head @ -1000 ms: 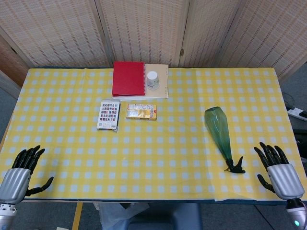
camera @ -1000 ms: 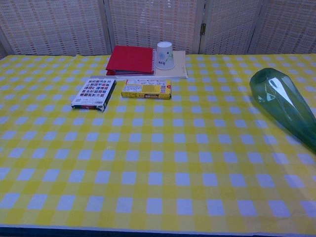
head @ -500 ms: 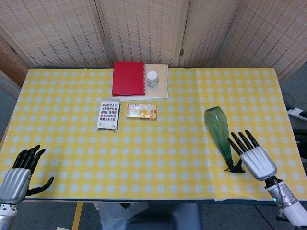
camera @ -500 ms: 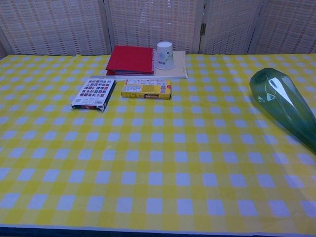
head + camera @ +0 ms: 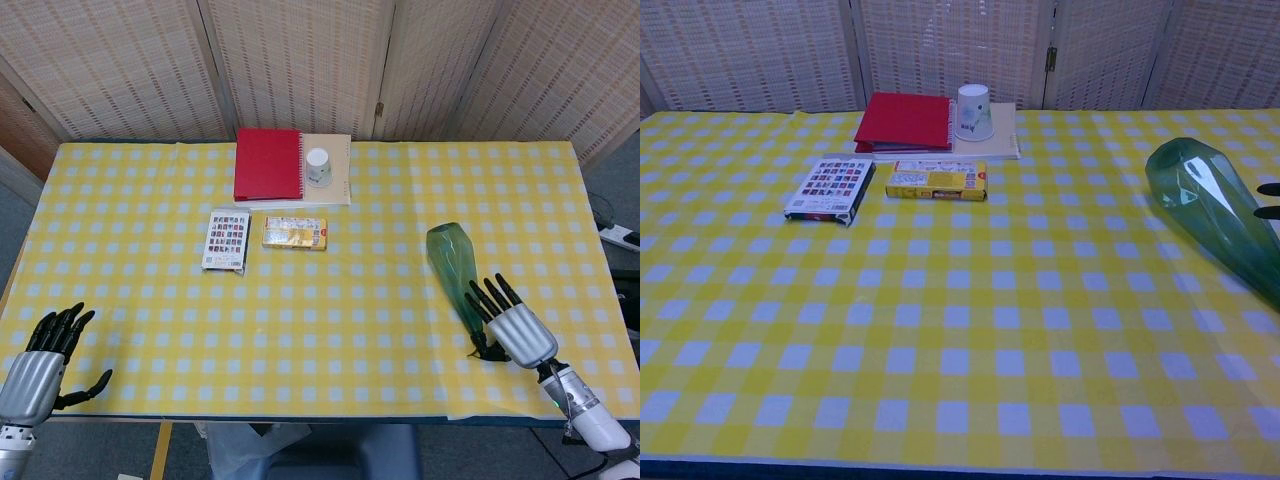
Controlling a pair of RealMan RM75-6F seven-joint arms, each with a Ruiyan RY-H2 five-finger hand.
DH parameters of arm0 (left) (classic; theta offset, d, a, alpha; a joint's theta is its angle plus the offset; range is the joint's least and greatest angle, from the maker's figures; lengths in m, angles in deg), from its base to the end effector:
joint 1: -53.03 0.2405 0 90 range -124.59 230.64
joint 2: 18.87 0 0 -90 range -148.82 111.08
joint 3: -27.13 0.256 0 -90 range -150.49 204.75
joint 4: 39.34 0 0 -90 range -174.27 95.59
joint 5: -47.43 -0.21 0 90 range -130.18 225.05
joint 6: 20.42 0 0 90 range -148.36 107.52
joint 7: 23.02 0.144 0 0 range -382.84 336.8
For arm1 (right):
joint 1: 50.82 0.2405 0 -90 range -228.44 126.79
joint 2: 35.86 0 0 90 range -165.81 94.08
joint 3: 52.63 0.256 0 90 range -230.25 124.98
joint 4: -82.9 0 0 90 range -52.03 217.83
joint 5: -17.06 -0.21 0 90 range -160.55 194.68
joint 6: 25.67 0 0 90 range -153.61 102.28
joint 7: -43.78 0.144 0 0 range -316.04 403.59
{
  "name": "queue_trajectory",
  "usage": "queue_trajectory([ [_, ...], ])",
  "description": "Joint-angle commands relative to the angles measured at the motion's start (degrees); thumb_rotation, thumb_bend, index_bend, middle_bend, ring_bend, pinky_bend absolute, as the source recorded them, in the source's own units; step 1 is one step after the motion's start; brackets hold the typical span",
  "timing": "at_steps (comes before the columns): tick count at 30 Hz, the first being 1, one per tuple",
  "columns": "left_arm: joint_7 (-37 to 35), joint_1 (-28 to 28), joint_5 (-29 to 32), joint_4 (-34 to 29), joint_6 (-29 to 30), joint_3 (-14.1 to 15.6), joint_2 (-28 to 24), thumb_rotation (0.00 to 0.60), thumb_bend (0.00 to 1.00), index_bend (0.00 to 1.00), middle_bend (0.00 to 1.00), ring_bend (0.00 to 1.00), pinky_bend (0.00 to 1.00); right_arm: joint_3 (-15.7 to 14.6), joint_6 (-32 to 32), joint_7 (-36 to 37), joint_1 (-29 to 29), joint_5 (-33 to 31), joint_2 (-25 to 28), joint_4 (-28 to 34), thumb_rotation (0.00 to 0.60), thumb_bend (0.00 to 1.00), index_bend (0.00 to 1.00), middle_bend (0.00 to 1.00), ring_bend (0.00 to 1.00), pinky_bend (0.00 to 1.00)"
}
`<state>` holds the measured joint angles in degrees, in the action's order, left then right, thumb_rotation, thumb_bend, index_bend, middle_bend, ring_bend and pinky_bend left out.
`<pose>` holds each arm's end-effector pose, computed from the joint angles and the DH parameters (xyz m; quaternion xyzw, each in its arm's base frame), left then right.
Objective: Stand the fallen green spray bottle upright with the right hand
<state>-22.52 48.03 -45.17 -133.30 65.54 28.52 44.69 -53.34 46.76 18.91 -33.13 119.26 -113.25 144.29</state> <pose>-0.2957 0.1645 0.1455 -0.6377 -0.3812 -0.3944 0.5408 -0.3368 -0.2452 0.0850 0.8265 -0.0493 0.1735 0.5333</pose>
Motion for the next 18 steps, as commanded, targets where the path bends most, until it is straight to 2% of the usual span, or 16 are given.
queue_trajectory([
  [1,0.01,0.05,0.03,0.01,0.06,0.01,0.00,0.329,0.34,0.00,0.00,0.05,0.00,-1.08,3.48,1.27,0.85,2.72,-3.16,-5.41,0.600,0.38,0.00,0.00,0.00,0.00],
  [10,-0.23,0.14,-0.13,0.07,0.24,0.06,-0.09,0.327,0.34,0.00,0.00,0.05,0.00,-2.98,6.74,5.03,0.93,3.93,-8.36,-15.59,0.600,0.38,0.00,0.00,0.00,0.00],
  [18,0.01,0.02,0.15,0.00,-0.13,0.02,0.01,0.330,0.34,0.00,0.00,0.05,0.00,-4.37,7.29,7.78,1.20,3.92,-10.63,-20.05,0.600,0.38,0.00,0.00,0.00,0.00],
])
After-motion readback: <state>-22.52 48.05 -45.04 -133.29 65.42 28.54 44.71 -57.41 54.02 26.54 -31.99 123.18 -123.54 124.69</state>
